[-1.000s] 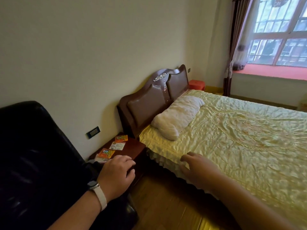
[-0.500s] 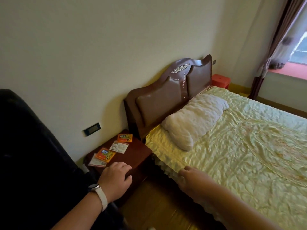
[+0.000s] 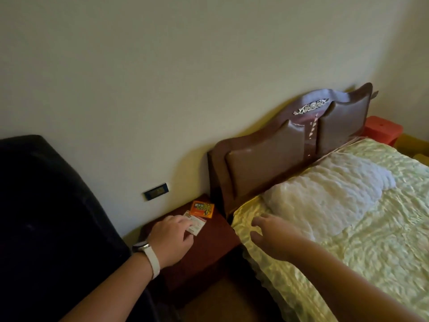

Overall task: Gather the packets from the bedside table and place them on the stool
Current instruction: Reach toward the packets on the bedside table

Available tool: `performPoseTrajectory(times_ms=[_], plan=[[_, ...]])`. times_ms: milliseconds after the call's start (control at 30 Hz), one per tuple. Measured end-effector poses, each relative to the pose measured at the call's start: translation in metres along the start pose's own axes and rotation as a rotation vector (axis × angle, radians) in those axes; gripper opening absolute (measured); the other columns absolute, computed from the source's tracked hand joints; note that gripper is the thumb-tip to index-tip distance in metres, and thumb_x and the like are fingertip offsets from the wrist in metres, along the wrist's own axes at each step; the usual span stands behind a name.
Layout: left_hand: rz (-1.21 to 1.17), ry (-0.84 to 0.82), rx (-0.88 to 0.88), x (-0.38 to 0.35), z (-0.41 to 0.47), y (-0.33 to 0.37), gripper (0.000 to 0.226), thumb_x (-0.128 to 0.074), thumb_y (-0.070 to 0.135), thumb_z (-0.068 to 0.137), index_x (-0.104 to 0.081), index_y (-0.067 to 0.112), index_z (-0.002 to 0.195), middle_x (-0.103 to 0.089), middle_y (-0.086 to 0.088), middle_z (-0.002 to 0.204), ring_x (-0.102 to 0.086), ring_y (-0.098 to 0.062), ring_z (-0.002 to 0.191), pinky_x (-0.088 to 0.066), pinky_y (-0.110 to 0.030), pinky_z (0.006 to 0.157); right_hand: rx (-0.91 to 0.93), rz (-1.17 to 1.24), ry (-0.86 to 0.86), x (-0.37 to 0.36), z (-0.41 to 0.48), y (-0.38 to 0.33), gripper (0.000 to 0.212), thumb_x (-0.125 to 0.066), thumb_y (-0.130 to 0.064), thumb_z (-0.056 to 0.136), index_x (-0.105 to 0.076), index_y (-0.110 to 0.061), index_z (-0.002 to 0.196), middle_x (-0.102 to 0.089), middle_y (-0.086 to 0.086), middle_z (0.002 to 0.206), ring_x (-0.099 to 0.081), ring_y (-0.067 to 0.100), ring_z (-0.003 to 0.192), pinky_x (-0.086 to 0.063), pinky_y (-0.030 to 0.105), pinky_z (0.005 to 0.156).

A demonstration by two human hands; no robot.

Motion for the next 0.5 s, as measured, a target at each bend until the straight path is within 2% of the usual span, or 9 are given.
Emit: performPoseTrajectory(times_ms=[300, 500], plan=[[0.014, 0.006, 0.287, -0.005, 0.049, -0.02, 0.04, -0.049, 0.044, 0.087, -0.062, 0.03, 0.122, -0.062, 0.008, 0.123, -0.055, -0.017, 0.114, -0.045, -0.036, 0.091, 0.252, -0.031, -0.198, -0.027, 0.145, 0.017, 0.035, -0.042, -0.049, 0.089, -0.055, -0.026, 0.112, -0.055, -0.001, 0.11, -0.057, 0.022, 0.102, -0.051, 0.038, 0.079], [-0.066, 0.025, 0.515, -0.009, 0.061, -0.027, 0.04, -0.05, 0.039, 0.086, -0.066, 0.022, 0.119, -0.067, 0.001, 0.118, -0.06, -0.023, 0.109, -0.049, -0.038, 0.087, 0.39, -0.083, -0.336, -0.033, 0.212, 0.015, 0.035, -0.044, -0.044, 0.088, -0.056, -0.024, 0.114, -0.057, 0.003, 0.11, -0.058, 0.026, 0.101, -0.051, 0.039, 0.081]])
Point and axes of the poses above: each hand's wrist, its own z-axis towards the middle knuckle, its own x-axis out of the back of the hand, y = z × x, the point moved 6 cm from there along z, towards the middle knuckle
